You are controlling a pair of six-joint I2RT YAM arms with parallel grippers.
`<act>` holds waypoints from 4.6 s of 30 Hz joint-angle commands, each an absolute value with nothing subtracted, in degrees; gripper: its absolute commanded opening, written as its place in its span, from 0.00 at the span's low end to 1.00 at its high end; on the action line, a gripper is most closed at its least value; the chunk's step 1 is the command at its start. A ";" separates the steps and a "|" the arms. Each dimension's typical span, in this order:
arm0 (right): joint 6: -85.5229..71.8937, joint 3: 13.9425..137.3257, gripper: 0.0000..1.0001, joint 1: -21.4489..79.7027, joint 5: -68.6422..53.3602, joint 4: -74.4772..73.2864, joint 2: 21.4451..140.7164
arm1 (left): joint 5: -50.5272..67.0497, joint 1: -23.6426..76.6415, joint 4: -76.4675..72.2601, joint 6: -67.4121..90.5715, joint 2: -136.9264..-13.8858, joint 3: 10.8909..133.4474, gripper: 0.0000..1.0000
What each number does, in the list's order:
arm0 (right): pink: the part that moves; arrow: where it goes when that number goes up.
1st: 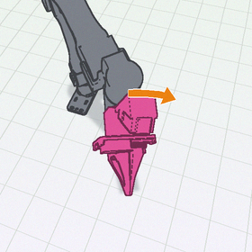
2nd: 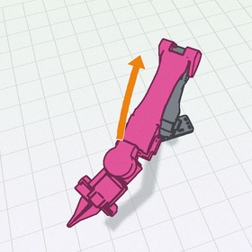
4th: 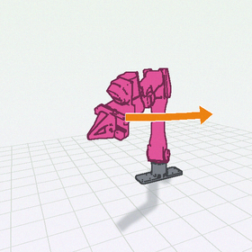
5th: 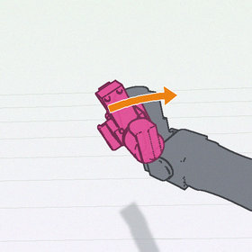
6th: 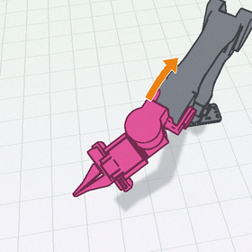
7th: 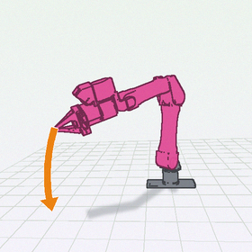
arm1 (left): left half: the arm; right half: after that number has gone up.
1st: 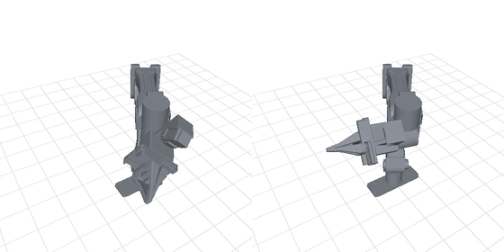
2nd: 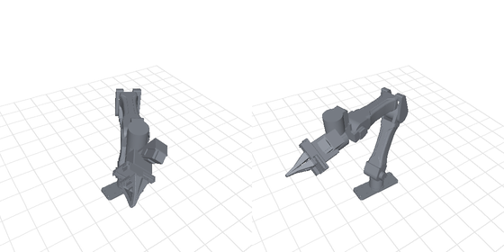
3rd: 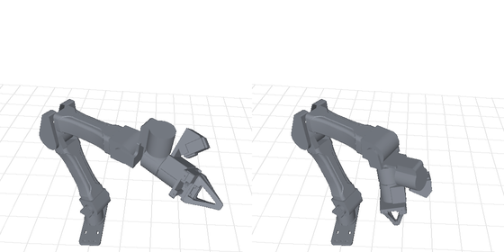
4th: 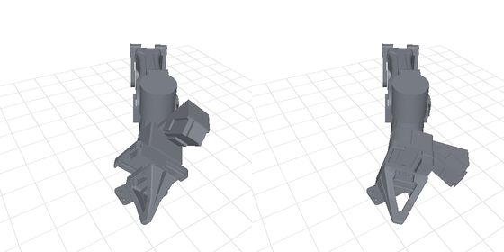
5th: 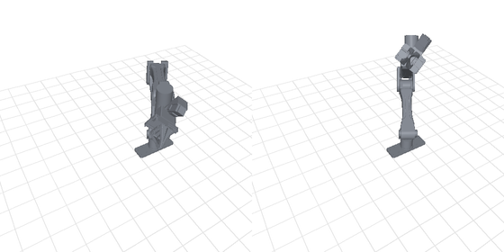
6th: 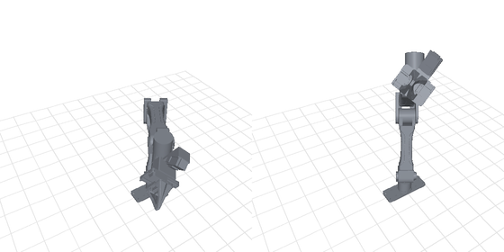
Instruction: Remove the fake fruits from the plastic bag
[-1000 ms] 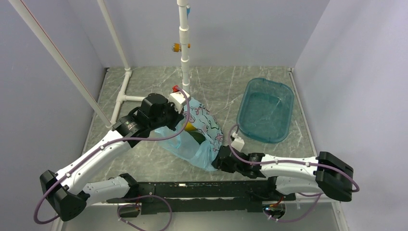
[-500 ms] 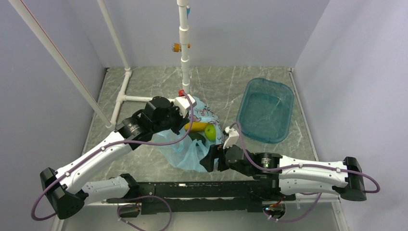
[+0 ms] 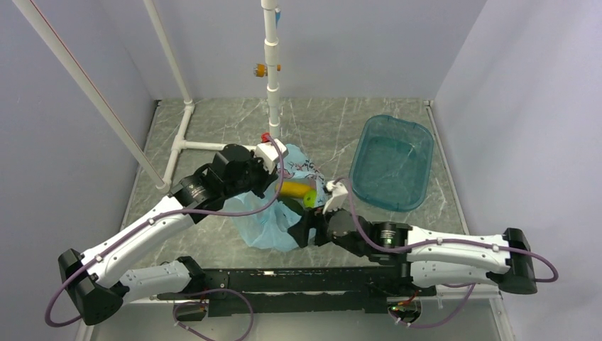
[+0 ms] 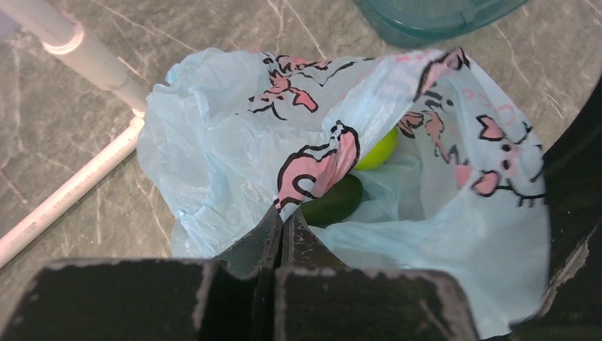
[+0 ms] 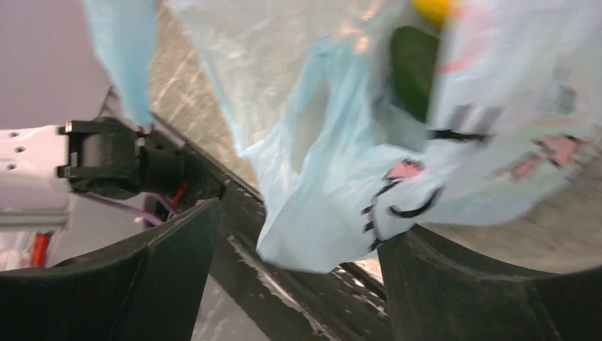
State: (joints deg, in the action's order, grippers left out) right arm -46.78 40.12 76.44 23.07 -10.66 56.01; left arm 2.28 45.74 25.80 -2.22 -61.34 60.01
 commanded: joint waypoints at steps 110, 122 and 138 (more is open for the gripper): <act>-54.08 12.10 0.34 71.58 44.58 31.20 76.88 | -6.82 51.55 14.02 -2.00 -53.19 52.83 0.00; -46.35 23.15 0.42 76.53 46.91 17.80 67.67 | -4.56 51.89 13.78 -1.07 -54.83 52.94 0.00; -22.01 34.10 0.77 71.31 38.48 26.64 80.47 | -5.43 53.24 13.61 -1.64 -55.65 52.62 0.00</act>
State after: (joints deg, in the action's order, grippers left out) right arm -30.74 31.66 73.52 42.04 21.69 77.76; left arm -5.69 52.60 16.51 -1.37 -55.83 52.38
